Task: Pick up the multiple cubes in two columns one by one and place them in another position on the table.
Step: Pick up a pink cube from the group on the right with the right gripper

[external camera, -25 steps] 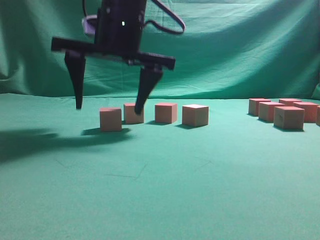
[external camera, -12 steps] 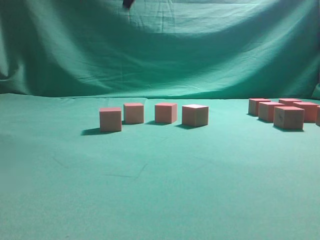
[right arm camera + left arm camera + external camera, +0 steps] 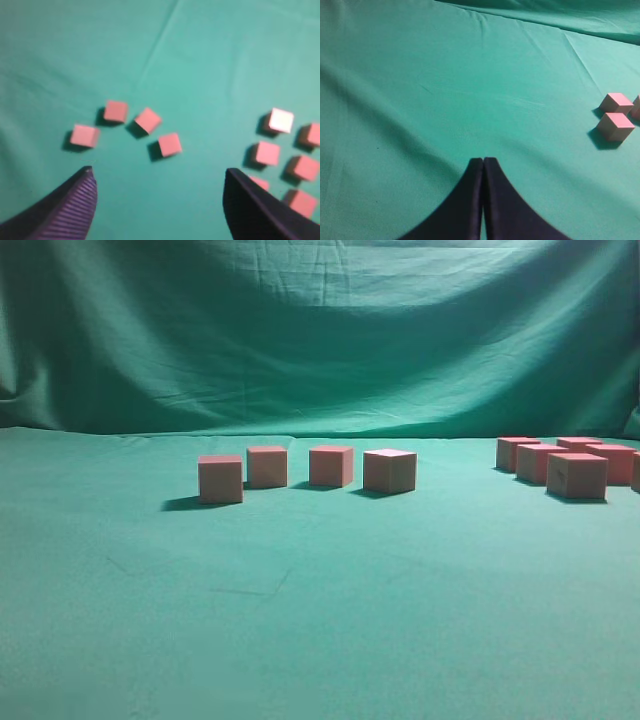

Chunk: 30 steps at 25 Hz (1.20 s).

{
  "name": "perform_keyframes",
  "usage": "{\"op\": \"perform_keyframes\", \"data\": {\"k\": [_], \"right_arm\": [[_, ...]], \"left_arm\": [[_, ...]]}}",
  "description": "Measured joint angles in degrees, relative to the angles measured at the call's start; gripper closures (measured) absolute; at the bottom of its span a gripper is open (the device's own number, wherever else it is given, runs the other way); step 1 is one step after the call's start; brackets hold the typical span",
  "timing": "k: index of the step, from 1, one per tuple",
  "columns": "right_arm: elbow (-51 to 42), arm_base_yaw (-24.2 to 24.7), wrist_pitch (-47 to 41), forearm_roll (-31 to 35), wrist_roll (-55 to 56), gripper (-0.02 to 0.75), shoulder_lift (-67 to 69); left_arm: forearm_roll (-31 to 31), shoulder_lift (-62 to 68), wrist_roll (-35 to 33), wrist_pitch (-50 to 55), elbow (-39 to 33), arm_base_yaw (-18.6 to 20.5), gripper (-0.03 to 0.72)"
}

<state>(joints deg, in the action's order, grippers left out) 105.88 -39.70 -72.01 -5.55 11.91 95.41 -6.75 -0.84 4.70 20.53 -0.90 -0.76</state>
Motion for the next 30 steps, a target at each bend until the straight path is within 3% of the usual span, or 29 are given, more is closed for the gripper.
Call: {"op": "perform_keyframes", "data": {"k": [8,14,21,30], "right_arm": [[-28.7,13.2,1.3,0.1,0.8,0.221,-6.0],[-42.1,18.6,17.4,2.5,0.8,0.221,-5.7],[-44.5,18.9,31.7,2.9,0.7,0.221,-1.0],[-44.5,18.9,39.7,2.5,0.7,0.221,7.1]], "left_arm": [[0.0,0.0,0.0,0.0,0.0,0.0,0.688],[0.0,0.0,0.0,0.0,0.0,0.0,0.688],[0.0,0.0,0.0,0.0,0.0,0.0,0.688],[0.0,0.0,0.0,0.0,0.0,0.0,0.688]]}}
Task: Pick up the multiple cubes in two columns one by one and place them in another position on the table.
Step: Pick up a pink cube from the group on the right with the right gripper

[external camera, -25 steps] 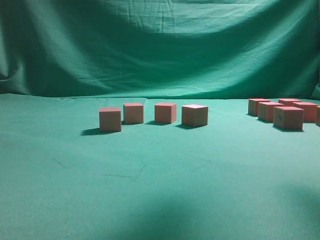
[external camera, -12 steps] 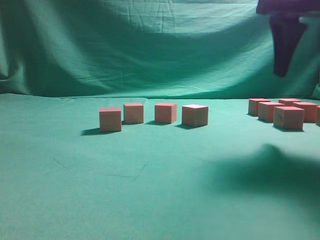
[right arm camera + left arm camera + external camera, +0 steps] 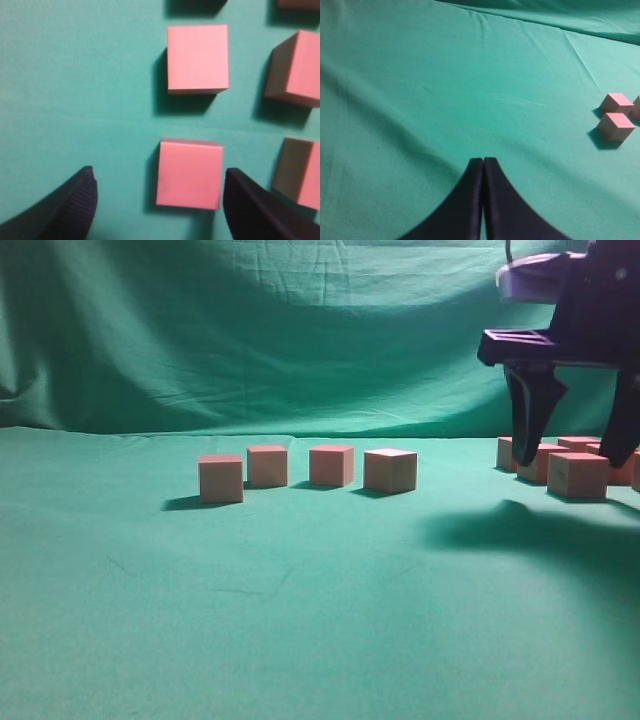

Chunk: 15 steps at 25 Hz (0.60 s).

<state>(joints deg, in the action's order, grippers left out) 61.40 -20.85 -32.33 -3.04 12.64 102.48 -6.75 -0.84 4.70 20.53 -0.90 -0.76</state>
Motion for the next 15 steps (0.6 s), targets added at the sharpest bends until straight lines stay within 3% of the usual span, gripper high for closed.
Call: {"op": "perform_keyframes", "data": {"k": [2,3,5,7,12,15], "right_arm": [[0.0,0.0,1.0,-0.1,0.0,0.221,0.9],[0.0,0.0,1.5,-0.3,0.0,0.267,1.2],[0.0,0.0,2.5,-1.0,0.0,0.272,1.6],[0.0,0.0,3.1,-2.0,0.0,0.330,1.8],[0.0,0.3,4.5,-2.7,0.0,0.323,1.8],[0.0,1.4,4.9,-2.7,0.0,0.441,1.8]], "left_arm": [[0.0,0.0,0.0,0.0,0.0,0.0,0.688],[0.0,0.0,0.0,0.0,0.0,0.0,0.688],[0.0,0.0,0.0,0.0,0.0,0.0,0.688],[0.0,0.0,0.0,0.0,0.0,0.0,0.688],[0.0,0.0,0.0,0.0,0.0,0.0,0.688],[0.0,0.0,0.0,0.0,0.0,0.0,0.688]]}}
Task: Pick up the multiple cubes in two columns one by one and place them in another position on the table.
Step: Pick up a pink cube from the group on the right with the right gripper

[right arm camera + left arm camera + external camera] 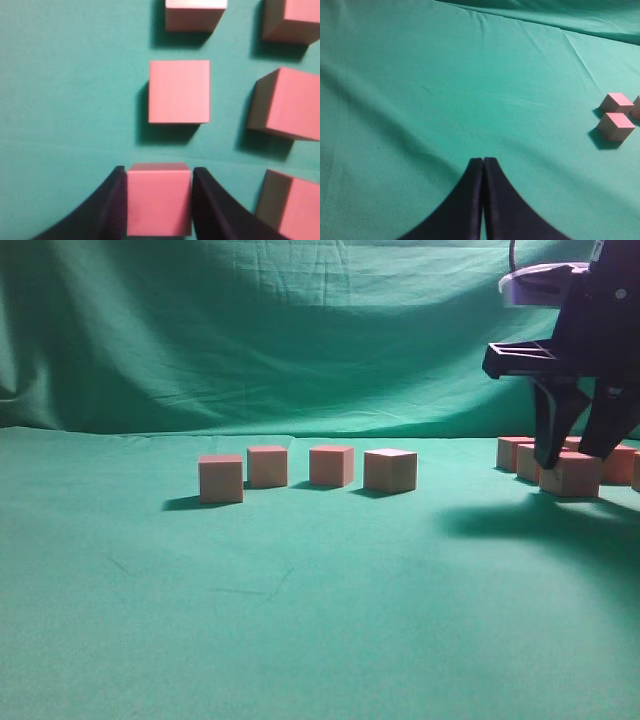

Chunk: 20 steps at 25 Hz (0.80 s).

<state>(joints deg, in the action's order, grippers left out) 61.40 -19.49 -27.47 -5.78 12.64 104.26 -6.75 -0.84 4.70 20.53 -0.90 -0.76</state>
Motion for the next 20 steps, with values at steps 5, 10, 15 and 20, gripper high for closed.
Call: {"op": "perform_keyframes", "data": {"k": [5,10,15,20], "right_arm": [[0.0,0.9,0.0,0.0,0.0,0.458,0.0],[0.1,0.9,-0.7,0.3,0.0,0.458,0.0],[7.2,-0.2,-12.6,2.5,-1.1,0.458,-0.7],[15.6,-6.2,-24.4,2.8,-3.9,0.458,-5.2]], "left_arm": [[0.0,0.0,0.0,0.0,0.0,0.0,0.688],[0.0,0.0,0.0,0.0,0.0,0.0,0.688],[0.0,0.0,0.0,0.0,0.0,0.0,0.688],[0.0,0.0,0.0,0.0,0.0,0.0,0.688]]}}
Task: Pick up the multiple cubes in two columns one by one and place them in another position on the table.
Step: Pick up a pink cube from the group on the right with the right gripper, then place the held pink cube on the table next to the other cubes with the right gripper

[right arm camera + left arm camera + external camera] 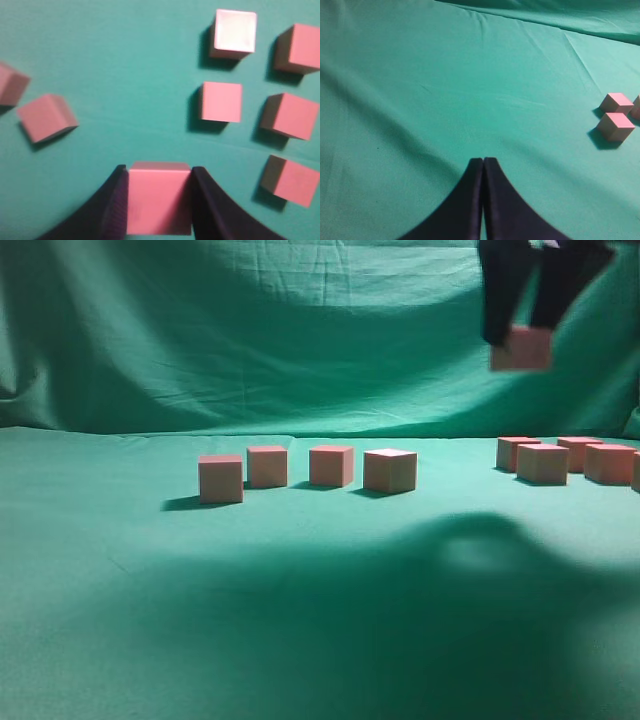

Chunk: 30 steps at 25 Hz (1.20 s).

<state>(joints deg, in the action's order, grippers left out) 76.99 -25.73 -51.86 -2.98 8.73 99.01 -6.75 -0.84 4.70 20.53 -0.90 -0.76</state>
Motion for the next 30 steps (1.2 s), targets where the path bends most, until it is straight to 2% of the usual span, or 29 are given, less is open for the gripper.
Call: {"op": "perform_keyframes", "data": {"k": [4,8,13,22,30], "right_arm": [[1.7,-8.2,-3.4,0.5,-0.7,0.458,-1.5],[1.7,-16.1,-2.2,2.4,-1.4,0.458,0.1],[5.4,-22.2,-0.7,2.8,-2.0,0.458,5.9],[18.7,-23.9,-4.9,3.0,-3.4,0.458,19.4],[20.1,-23.9,-4.9,2.5,-3.5,0.458,23.5]], "left_arm": [[0.0,0.0,0.0,0.0,0.0,0.0,0.688],[0.0,0.0,0.0,0.0,0.0,0.0,0.688],[0.0,0.0,0.0,0.0,0.0,0.0,0.688],[0.0,0.0,0.0,0.0,0.0,0.0,0.688],[0.0,0.0,0.0,0.0,0.0,0.0,0.688]]}}
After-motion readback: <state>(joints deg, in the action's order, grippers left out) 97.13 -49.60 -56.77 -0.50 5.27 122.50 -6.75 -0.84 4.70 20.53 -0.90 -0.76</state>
